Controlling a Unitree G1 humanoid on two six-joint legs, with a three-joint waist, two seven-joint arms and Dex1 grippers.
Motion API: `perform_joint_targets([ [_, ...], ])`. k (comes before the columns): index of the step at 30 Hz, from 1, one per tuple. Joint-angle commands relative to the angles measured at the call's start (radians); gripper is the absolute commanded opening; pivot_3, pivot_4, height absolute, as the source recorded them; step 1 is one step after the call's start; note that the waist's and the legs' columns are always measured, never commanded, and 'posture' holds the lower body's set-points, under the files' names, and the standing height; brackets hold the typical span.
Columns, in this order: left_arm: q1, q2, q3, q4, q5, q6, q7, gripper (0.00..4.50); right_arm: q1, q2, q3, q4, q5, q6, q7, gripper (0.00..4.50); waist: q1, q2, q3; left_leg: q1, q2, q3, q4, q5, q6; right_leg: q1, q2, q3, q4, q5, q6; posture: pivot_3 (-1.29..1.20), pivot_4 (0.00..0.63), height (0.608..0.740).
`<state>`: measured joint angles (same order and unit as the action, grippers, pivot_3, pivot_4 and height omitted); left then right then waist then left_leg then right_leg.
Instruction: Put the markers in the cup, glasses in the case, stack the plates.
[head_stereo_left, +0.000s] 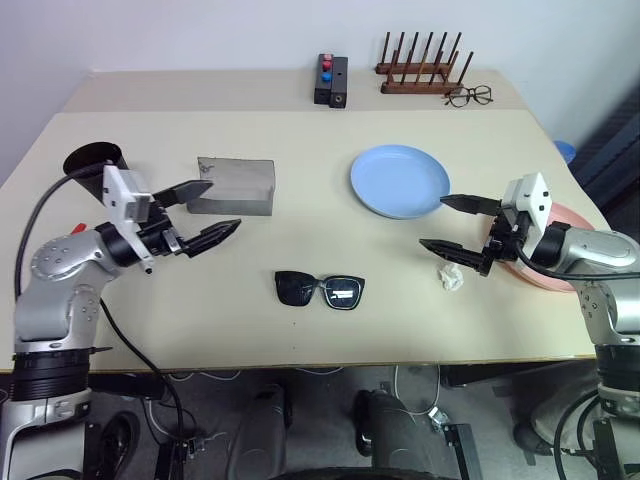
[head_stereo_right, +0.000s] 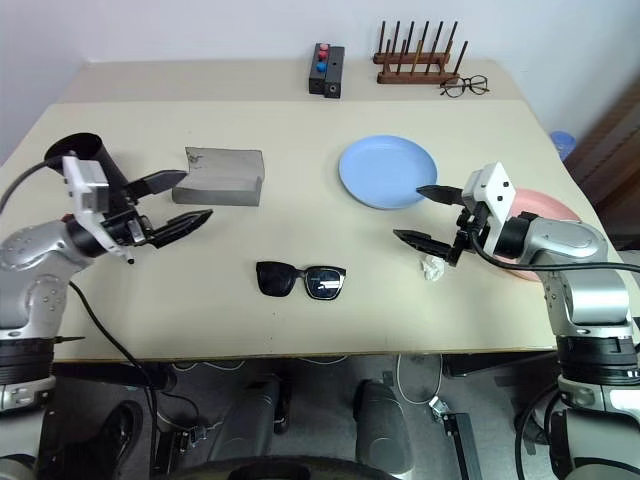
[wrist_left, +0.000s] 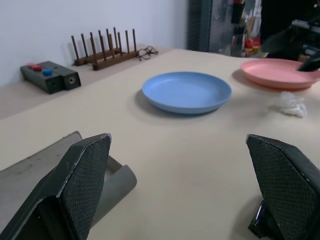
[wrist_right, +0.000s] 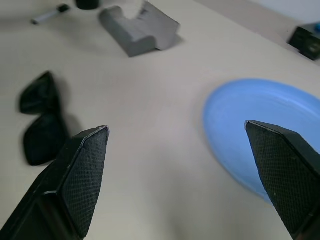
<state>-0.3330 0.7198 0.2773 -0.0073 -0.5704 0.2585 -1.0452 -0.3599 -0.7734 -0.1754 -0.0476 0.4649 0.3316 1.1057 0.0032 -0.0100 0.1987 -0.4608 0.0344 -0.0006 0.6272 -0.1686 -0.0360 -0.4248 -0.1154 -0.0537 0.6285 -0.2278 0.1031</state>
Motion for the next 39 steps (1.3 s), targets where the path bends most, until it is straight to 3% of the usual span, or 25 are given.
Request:
perform_joint_targets([
  [1,0.018,0.026,0.073,0.008,-0.022,-0.013,-0.005,4.50,-0.027,-0.007,-0.029,-0.024,0.026,-0.019,0.004,4.44,0.001,0.000,0.000,0.000,0.000,0.000,0.000,0.000,0.000,0.000,0.000,0.000,0.000,0.000,0.000,0.00,0.150,0.740],
  [5,0.014,0.027,0.159,-0.021,-0.130,0.078,0.040,4.50,-0.026,0.002,-0.034,-0.105,0.107,0.036,0.011,4.44,0.005,0.000,0.000,0.000,0.000,0.000,0.000,0.000,0.000,0.000,0.000,0.000,0.000,0.000,0.000,0.00,0.150,0.740],
  [7,0.026,0.072,0.188,-0.010,-0.146,0.115,0.017,4.50,-0.025,0.021,-0.018,-0.179,0.136,0.068,-0.024,4.44,0.007,0.000,0.000,-0.001,0.000,0.000,0.000,0.000,0.000,0.000,0.000,0.000,0.000,0.000,0.000,0.00,0.150,0.740],
  [14,0.120,0.229,0.261,0.012,-0.093,0.205,0.034,4.50,-0.072,0.153,0.090,-0.272,0.136,0.111,-0.152,4.44,0.002,0.000,0.000,0.000,0.000,0.000,-0.001,0.000,-0.001,-0.001,0.000,0.000,-0.001,0.000,0.000,0.00,0.150,0.740],
  [23,0.270,0.385,0.351,0.188,0.045,0.315,0.120,4.50,-0.178,0.236,0.243,-0.211,0.013,0.122,-0.228,4.44,0.002,0.000,0.000,-0.001,0.001,0.001,-0.006,-0.002,-0.003,-0.007,-0.001,0.000,-0.004,0.000,-0.001,0.00,0.150,0.740],
  [29,0.211,0.451,0.358,0.388,0.128,0.314,0.210,4.50,-0.191,0.280,0.278,-0.201,-0.021,0.096,-0.246,4.44,0.007,-0.001,-0.001,-0.001,0.001,0.001,-0.011,-0.002,-0.004,-0.006,-0.001,-0.001,-0.010,0.000,-0.001,0.00,0.150,0.740],
  [33,0.100,0.488,0.256,0.592,0.205,0.250,0.204,4.50,-0.188,0.269,0.275,-0.199,-0.037,0.081,-0.232,4.44,0.010,-0.002,-0.001,-0.001,0.000,0.003,-0.013,-0.001,-0.004,-0.003,-0.001,-0.001,-0.011,0.001,-0.001,0.00,0.150,0.740],
  [39,-0.149,0.461,0.126,0.943,0.282,0.094,0.115,4.50,-0.159,0.259,0.261,-0.241,-0.032,0.098,-0.241,4.44,0.007,-0.003,-0.002,0.000,0.001,0.003,-0.013,0.001,-0.003,-0.003,0.000,-0.001,-0.009,0.001,0.000,0.00,0.150,0.740],
])
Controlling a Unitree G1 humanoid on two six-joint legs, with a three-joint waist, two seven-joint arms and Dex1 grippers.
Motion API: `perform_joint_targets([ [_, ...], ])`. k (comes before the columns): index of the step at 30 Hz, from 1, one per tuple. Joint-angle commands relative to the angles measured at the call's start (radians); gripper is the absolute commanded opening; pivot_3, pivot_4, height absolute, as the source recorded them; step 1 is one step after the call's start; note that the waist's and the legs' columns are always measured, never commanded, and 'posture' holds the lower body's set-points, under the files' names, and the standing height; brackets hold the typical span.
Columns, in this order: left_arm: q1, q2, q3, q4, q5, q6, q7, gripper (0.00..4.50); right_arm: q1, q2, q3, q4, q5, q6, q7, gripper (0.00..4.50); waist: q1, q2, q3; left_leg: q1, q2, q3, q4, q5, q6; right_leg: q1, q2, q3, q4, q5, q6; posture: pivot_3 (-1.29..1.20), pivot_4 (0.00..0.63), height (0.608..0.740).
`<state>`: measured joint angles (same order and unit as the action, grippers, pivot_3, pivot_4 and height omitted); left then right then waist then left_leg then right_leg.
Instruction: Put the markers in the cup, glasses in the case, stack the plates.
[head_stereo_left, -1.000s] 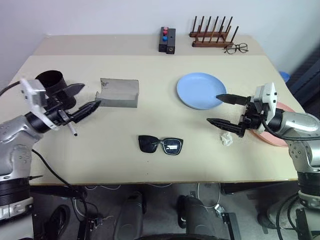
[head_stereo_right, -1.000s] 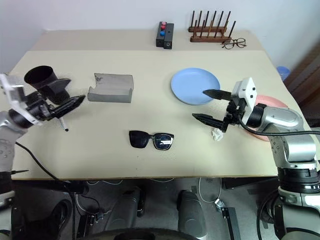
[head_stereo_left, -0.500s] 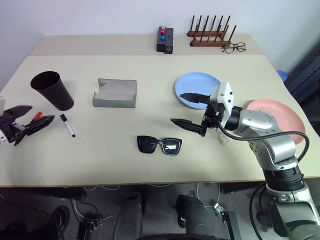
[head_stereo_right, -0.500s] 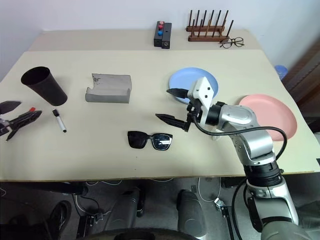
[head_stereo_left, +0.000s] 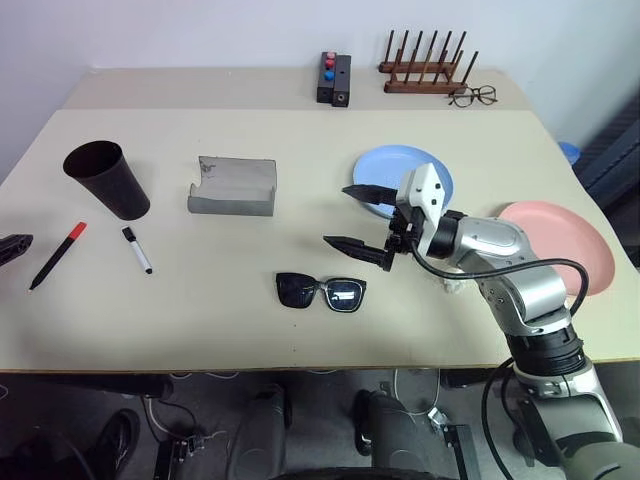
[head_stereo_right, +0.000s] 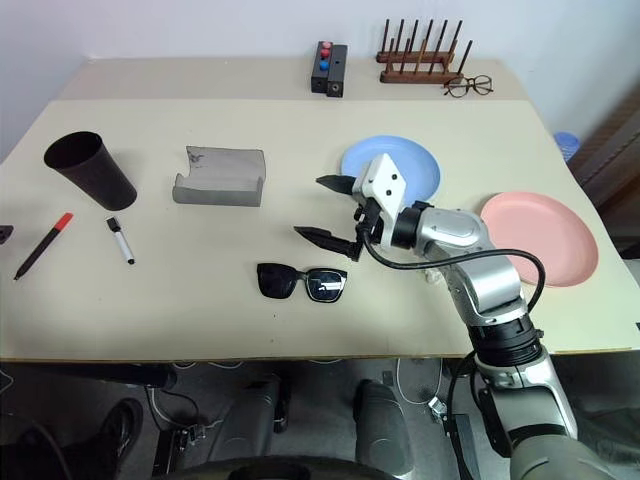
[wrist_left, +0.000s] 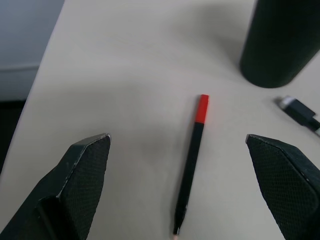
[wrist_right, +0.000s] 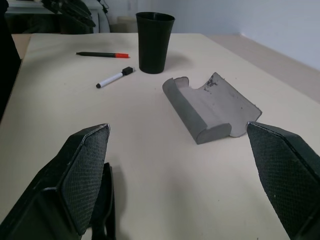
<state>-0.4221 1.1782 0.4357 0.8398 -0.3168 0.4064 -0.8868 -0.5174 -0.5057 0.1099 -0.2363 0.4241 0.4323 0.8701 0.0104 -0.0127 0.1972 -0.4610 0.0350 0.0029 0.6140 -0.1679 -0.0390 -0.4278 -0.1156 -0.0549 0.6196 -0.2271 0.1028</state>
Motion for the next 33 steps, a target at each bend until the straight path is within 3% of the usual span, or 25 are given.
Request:
perform_joint_targets([
  [1,-0.083,-0.001,-0.051,0.130,0.042,-0.066,-0.057,4.50,0.001,-0.012,-0.028,-0.058,0.011,0.000,-0.007,4.44,0.000,0.000,0.000,0.000,0.000,0.000,0.000,0.000,0.000,0.000,0.000,0.000,0.000,0.000,0.000,0.00,0.150,0.740],
  [6,-0.198,-0.048,-0.111,0.323,0.100,-0.131,-0.064,4.50,0.010,-0.040,-0.053,-0.109,0.022,0.028,-0.021,4.44,0.000,-0.001,0.000,0.000,0.000,0.000,0.000,0.001,0.000,0.000,0.000,0.000,0.001,0.002,0.003,0.00,0.150,0.740],
  [13,-0.208,-0.109,-0.162,0.396,0.151,-0.177,-0.112,4.50,0.008,-0.063,-0.077,-0.146,0.031,0.049,-0.032,4.44,0.000,-0.002,-0.001,0.000,0.000,0.000,0.001,0.001,0.000,0.000,0.000,0.000,0.001,0.002,0.003,0.00,0.150,0.740],
  [17,-0.183,-0.138,-0.197,0.411,0.198,-0.224,-0.081,3.24,-0.002,-0.068,-0.082,-0.146,0.033,0.055,-0.035,4.50,0.003,-0.001,-0.001,0.001,0.000,0.000,0.001,0.001,0.000,0.001,0.000,0.000,0.001,0.002,0.003,0.00,0.150,0.740],
  [23,-0.189,-0.101,-0.217,0.409,0.221,-0.185,-0.120,0.25,-0.007,-0.073,-0.079,-0.138,0.029,0.056,-0.032,4.50,0.001,0.001,-0.003,0.001,0.000,0.001,0.001,0.001,0.000,0.001,-0.001,0.000,0.002,0.002,0.003,0.00,0.150,0.740],
  [24,-0.190,-0.091,-0.217,0.408,0.220,-0.176,-0.133,0.05,-0.008,-0.072,-0.077,-0.135,0.027,0.053,-0.032,4.50,0.000,0.001,-0.003,0.001,0.000,0.001,0.001,0.001,0.000,0.001,-0.001,0.000,0.002,0.002,0.003,0.00,0.150,0.740],
  [28,-0.186,-0.054,-0.229,0.390,0.229,-0.139,-0.176,0.05,-0.011,-0.066,-0.069,-0.119,0.018,0.041,-0.028,4.50,-0.006,0.001,-0.003,0.001,0.000,0.001,0.001,0.001,0.000,0.001,-0.001,0.000,0.002,0.002,0.003,0.00,0.150,0.740],
  [33,-0.074,0.015,-0.270,0.249,0.206,-0.035,-0.421,0.05,-0.007,-0.062,-0.063,-0.110,0.014,0.031,-0.023,4.50,-0.024,0.000,-0.003,0.001,0.000,0.001,0.000,0.001,0.000,0.001,-0.001,0.000,0.001,0.000,0.001,0.00,0.150,0.740],
])
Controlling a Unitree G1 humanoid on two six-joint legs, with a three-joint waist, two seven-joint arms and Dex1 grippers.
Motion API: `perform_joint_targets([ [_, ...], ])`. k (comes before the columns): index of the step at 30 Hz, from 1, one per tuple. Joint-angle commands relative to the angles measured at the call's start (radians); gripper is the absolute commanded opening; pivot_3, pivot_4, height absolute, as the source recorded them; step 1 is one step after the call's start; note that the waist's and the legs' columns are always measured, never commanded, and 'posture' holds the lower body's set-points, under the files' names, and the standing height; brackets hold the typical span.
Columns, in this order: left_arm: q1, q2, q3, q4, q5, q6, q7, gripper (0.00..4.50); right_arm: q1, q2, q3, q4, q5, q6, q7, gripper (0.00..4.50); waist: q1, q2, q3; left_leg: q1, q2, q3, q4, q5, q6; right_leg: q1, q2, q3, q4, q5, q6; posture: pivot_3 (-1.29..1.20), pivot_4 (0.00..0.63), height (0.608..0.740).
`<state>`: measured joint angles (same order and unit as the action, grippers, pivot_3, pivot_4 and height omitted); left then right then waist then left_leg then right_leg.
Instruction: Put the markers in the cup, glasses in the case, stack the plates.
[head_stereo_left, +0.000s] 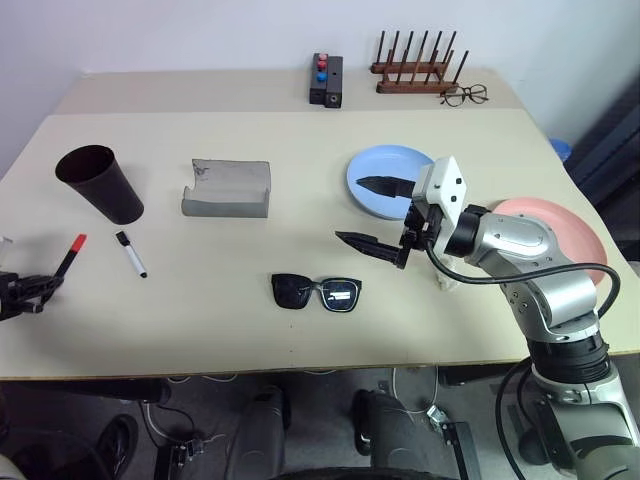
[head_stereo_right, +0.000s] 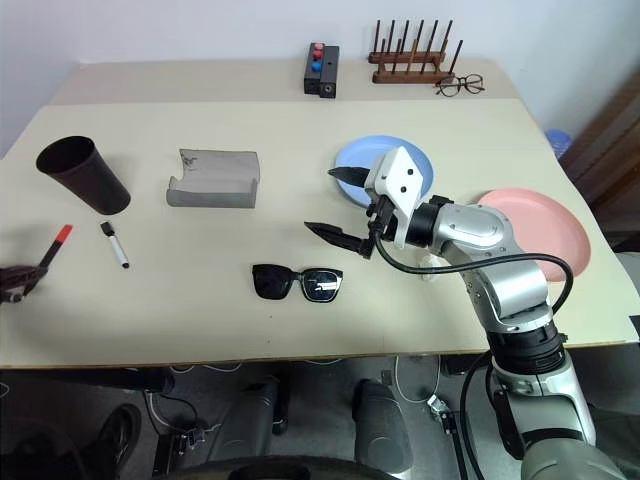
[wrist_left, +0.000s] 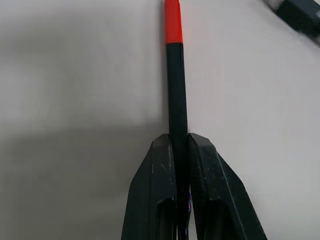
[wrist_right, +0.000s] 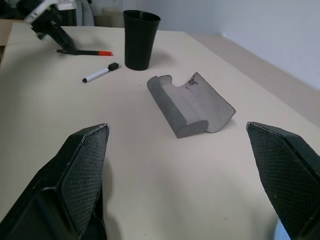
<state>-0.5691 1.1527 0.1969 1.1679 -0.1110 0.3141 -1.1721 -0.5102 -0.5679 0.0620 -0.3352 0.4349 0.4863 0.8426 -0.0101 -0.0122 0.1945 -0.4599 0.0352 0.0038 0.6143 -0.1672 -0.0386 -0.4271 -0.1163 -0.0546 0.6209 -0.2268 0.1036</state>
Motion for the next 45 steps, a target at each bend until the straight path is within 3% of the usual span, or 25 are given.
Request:
perform_joint_targets([
  [1,0.119,0.059,-0.025,-0.133,-0.013,0.083,-0.167,0.05,-0.011,0.001,-0.013,-0.011,0.003,-0.025,0.005,4.50,-0.006,0.000,0.000,0.000,0.000,0.000,0.000,0.000,0.000,0.000,0.000,0.000,0.000,0.000,0.000,0.00,0.150,0.740],
  [8,0.487,0.113,0.159,-0.521,-0.121,0.280,-0.146,0.05,-0.001,0.008,-0.006,-0.010,0.005,-0.032,0.004,4.50,-0.007,0.000,0.000,0.000,0.002,0.001,-0.001,0.000,0.000,-0.002,-0.001,0.000,0.000,-0.001,-0.001,0.00,0.150,0.740],
  [13,0.545,0.077,0.219,-0.587,-0.151,0.295,-0.075,0.05,-0.008,0.016,0.000,0.003,0.005,-0.038,0.010,4.50,0.001,0.000,0.000,0.000,0.003,0.001,-0.001,-0.002,-0.003,-0.005,-0.001,-0.001,-0.001,0.000,-0.002,0.00,0.150,0.740],
  [16,0.490,0.060,0.206,-0.582,-0.162,0.310,-0.033,1.13,-0.006,0.019,0.004,0.000,0.008,-0.037,0.017,4.50,0.002,-0.001,0.000,0.000,0.003,0.002,-0.001,-0.002,-0.003,-0.005,-0.001,-0.001,-0.002,0.000,-0.003,0.00,0.150,0.740],
  [21,0.472,0.072,0.188,-0.577,-0.167,0.329,-0.042,3.66,0.019,0.006,-0.011,-0.054,0.072,0.009,0.046,4.50,-0.001,-0.001,0.000,-0.001,0.003,0.003,-0.001,0.000,-0.001,-0.002,-0.001,-0.001,-0.001,0.000,-0.002,0.00,0.150,0.740],
  [23,0.462,0.085,0.184,-0.578,-0.167,0.340,-0.046,4.47,0.033,-0.004,-0.019,-0.088,0.126,0.069,0.054,4.50,-0.003,0.000,0.000,-0.001,0.004,0.003,-0.001,0.000,0.000,-0.002,0.000,-0.001,-0.001,0.000,-0.002,0.00,0.150,0.740],
  [28,0.405,0.138,0.132,-0.570,-0.135,0.385,-0.040,4.47,0.060,-0.044,-0.036,-0.179,0.245,0.202,0.057,4.50,0.001,-0.001,0.000,-0.001,0.005,0.004,-0.001,0.000,-0.001,-0.003,0.000,-0.001,0.000,0.000,-0.003,0.00,0.150,0.740],
  [31,0.298,0.146,0.045,-0.495,-0.088,0.355,-0.046,4.47,0.067,-0.067,-0.041,-0.198,0.277,0.210,0.087,4.50,0.003,-0.001,0.000,-0.001,0.006,0.005,-0.001,-0.002,-0.003,-0.003,0.000,-0.001,-0.001,0.000,-0.003,0.00,0.150,0.740],
  [38,0.045,0.108,-0.132,-0.303,0.017,0.289,-0.084,4.47,0.064,-0.071,-0.031,-0.196,0.264,0.177,0.090,4.50,0.005,-0.002,-0.001,-0.001,0.008,0.011,-0.001,0.000,0.000,-0.004,0.000,-0.002,-0.001,0.001,-0.003,0.00,0.150,0.740],
  [45,-0.095,0.081,-0.282,-0.199,0.140,0.278,-0.135,4.47,0.076,-0.068,-0.025,-0.194,0.249,0.158,0.069,4.50,0.002,-0.002,-0.001,-0.001,0.011,0.015,0.000,0.000,0.000,-0.004,0.001,-0.001,0.000,0.001,-0.003,0.00,0.150,0.740],
])
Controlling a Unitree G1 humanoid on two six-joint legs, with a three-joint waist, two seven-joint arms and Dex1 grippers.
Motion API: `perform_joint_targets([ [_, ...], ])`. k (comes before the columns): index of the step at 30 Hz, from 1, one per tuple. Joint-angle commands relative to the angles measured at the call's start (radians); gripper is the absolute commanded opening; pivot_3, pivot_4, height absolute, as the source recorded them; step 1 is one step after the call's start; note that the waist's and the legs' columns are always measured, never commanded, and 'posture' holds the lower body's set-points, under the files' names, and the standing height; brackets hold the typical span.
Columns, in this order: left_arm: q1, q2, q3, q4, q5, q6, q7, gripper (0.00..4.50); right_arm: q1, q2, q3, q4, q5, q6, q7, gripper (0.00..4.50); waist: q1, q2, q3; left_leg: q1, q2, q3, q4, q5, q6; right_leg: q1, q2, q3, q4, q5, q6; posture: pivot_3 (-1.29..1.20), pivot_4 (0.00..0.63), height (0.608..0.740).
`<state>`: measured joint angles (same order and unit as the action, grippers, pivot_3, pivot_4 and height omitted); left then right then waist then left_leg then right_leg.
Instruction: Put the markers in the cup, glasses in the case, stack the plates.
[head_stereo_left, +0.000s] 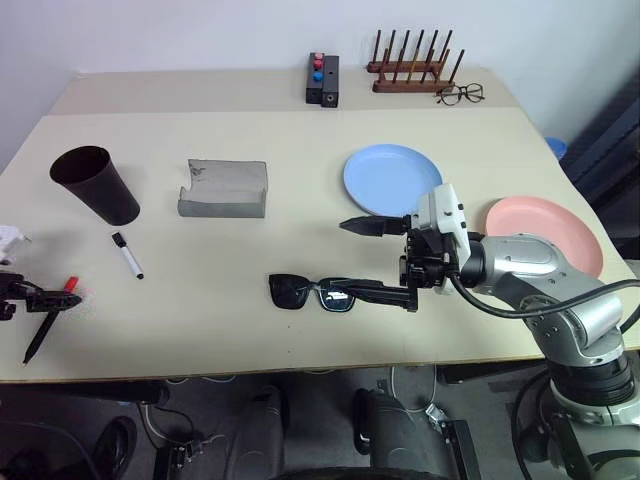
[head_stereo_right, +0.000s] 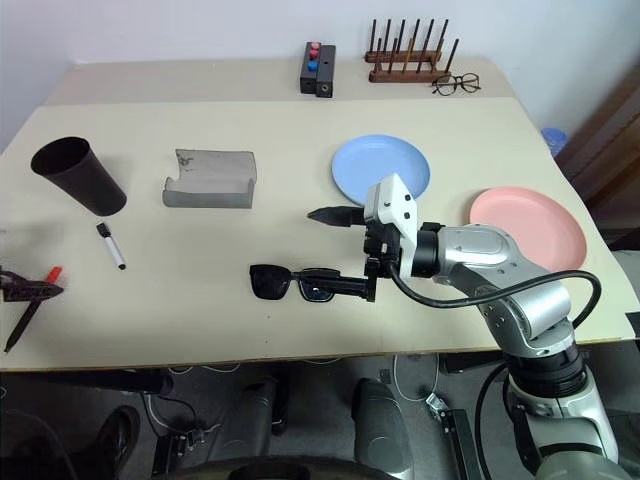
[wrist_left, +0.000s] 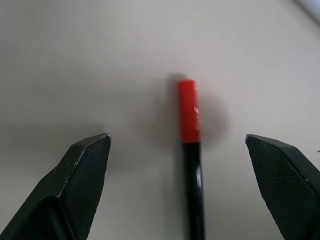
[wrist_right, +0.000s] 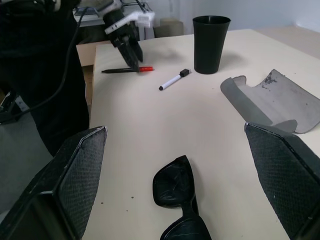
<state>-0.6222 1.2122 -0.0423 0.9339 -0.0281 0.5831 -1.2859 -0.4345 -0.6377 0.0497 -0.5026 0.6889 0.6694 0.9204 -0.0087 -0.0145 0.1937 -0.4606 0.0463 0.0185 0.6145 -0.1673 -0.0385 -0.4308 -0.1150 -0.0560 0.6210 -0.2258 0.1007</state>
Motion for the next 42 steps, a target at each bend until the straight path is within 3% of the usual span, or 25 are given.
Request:
perform_joint_targets([
  [1,-0.050,0.029,-0.061,0.037,0.071,0.000,-0.044,4.47,0.002,0.002,-0.012,-0.026,-0.011,-0.031,-0.012,4.50,0.000,0.000,0.000,0.000,0.000,0.000,0.000,0.000,0.000,0.000,0.000,0.000,0.000,0.000,0.000,0.00,0.150,0.740],
  [10,-0.120,-0.003,-0.114,0.102,0.126,0.022,-0.094,4.47,0.005,0.014,-0.003,-0.015,-0.025,-0.052,-0.026,4.50,0.000,0.000,0.000,0.000,0.001,0.001,0.000,0.000,0.000,0.000,0.000,0.000,0.000,0.000,0.000,0.00,0.150,0.740],
  [13,-0.100,-0.024,-0.106,0.095,0.122,0.020,-0.079,3.61,0.012,0.014,-0.001,-0.017,-0.032,-0.058,-0.032,4.50,0.000,0.000,0.000,0.000,0.001,0.001,0.000,0.000,0.000,0.000,0.000,0.000,0.000,0.000,0.000,0.00,0.150,0.740],
  [20,-0.080,-0.047,-0.087,0.094,0.124,-0.005,-0.046,0.24,0.007,0.010,-0.003,-0.004,-0.049,-0.067,-0.030,4.50,0.001,0.001,0.000,0.000,0.001,0.001,0.001,0.000,0.000,0.000,0.000,0.000,0.000,0.000,0.000,0.00,0.150,0.740],
  [21,-0.080,-0.046,-0.073,0.092,0.115,-0.011,-0.042,0.01,0.007,0.010,-0.003,-0.003,-0.051,-0.068,-0.029,4.50,0.001,0.001,-0.001,0.000,0.001,0.001,0.001,0.000,0.000,0.000,0.000,0.000,0.000,0.000,0.000,0.00,0.150,0.740],
  [27,-0.058,0.025,0.029,-0.017,0.033,0.009,-0.096,0.01,0.009,0.008,-0.012,0.001,-0.056,-0.071,-0.029,4.50,0.004,0.000,0.000,0.000,0.001,0.001,0.001,0.000,0.000,0.000,0.000,0.000,0.001,0.000,0.000,0.00,0.150,0.740],
  [31,0.178,0.119,0.200,-0.342,-0.155,-0.002,-0.315,0.01,0.003,0.007,-0.011,0.019,-0.062,-0.081,-0.022,4.50,-0.006,-0.003,0.000,-0.001,0.002,0.001,0.001,0.000,0.000,-0.001,0.000,0.000,0.000,0.000,-0.001,0.00,0.150,0.740],
  [34,0.284,0.097,0.372,-0.512,-0.246,-0.082,-0.298,0.01,-0.008,0.007,-0.007,0.037,-0.066,-0.091,-0.012,4.50,-0.004,-0.003,0.000,0.000,0.002,0.003,0.000,0.000,0.000,-0.002,-0.002,0.000,0.001,0.000,-0.001,0.00,0.150,0.740],
  [37,0.249,0.029,0.465,-0.597,-0.307,-0.101,-0.179,0.01,-0.024,0.011,-0.006,0.055,-0.069,-0.098,-0.001,4.50,0.001,-0.002,0.000,0.000,0.004,0.004,0.001,0.000,0.000,-0.002,-0.001,0.000,0.002,0.000,-0.001,0.00,0.150,0.740],
  [42,-0.006,-0.160,0.517,-0.585,-0.393,-0.179,0.060,0.01,-0.051,0.022,0.009,0.082,-0.088,-0.114,0.010,4.50,0.019,-0.003,0.000,0.000,0.004,0.005,0.005,0.000,0.000,0.000,-0.001,0.000,0.005,0.000,0.000,0.00,0.150,0.740],
])
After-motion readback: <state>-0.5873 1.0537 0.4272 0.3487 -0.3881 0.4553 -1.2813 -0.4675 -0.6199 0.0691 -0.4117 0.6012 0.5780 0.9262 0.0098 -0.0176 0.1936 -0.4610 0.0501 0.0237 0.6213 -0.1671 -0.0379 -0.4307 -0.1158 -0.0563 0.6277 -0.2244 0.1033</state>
